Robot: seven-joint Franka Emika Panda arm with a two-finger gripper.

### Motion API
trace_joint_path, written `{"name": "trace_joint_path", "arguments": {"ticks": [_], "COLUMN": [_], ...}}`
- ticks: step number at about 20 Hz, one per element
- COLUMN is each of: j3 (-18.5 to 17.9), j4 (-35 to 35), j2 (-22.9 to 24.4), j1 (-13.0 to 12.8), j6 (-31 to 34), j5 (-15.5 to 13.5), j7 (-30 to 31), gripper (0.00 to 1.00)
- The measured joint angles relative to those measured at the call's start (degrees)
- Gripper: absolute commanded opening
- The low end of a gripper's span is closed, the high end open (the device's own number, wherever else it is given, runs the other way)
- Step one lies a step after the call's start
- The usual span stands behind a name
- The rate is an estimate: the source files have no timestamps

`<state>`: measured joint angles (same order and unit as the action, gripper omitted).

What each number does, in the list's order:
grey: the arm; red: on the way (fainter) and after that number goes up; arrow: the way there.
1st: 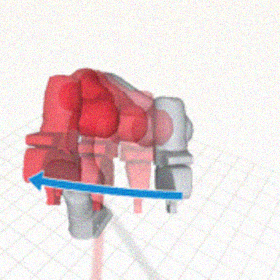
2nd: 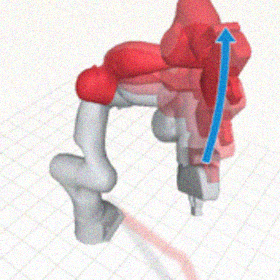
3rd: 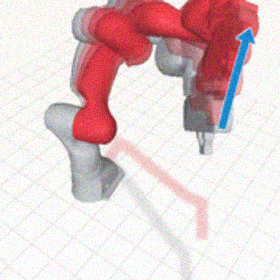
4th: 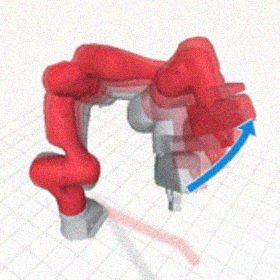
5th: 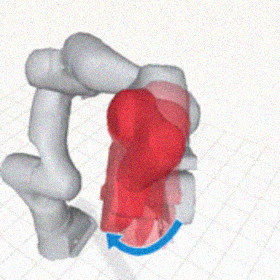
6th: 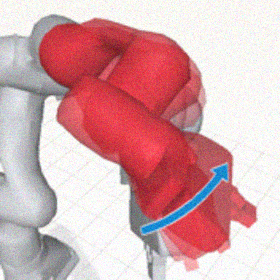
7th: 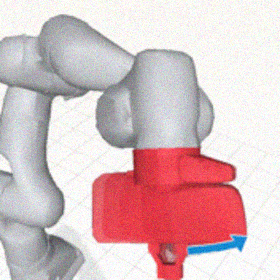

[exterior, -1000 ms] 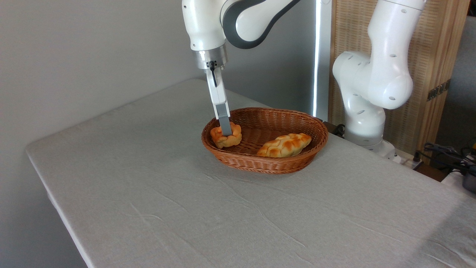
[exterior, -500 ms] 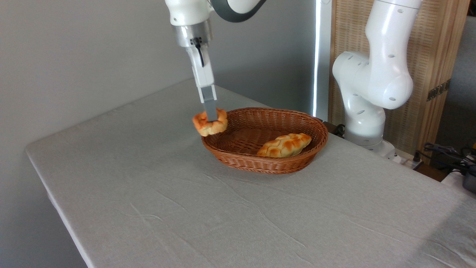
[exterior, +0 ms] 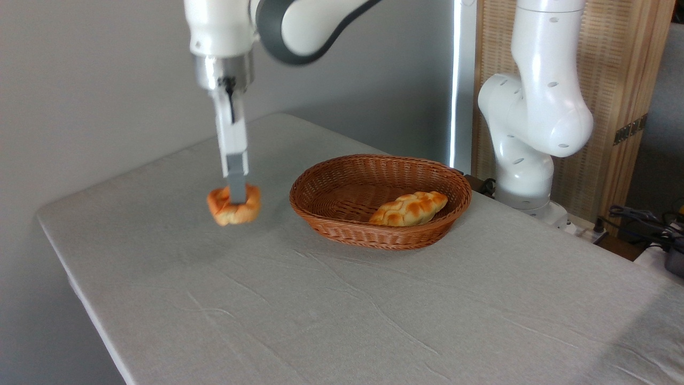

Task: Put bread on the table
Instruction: 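Lift the roll out of the basket and carry it beside the basket, then lower the roll onto the table and open the gripper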

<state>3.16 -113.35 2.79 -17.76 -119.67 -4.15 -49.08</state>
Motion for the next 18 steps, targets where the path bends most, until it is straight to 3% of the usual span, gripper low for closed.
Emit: {"name": "trace_joint_path", "arguments": {"ticks": [6,9,18], "j3": [1.79,2.20,2.18], "j4": [0.64,0.86,1.42], "j2": [-6.81,-7.24,-7.20], "j1": [-0.35,-0.34,-0.10], "j6": [-3.13,-3.13,-3.13], "j5": [0.70,2.10,2.25], "j7": [-0.10,-0.10,-0.09], "gripper": [1.00,1.00,1.00]}}
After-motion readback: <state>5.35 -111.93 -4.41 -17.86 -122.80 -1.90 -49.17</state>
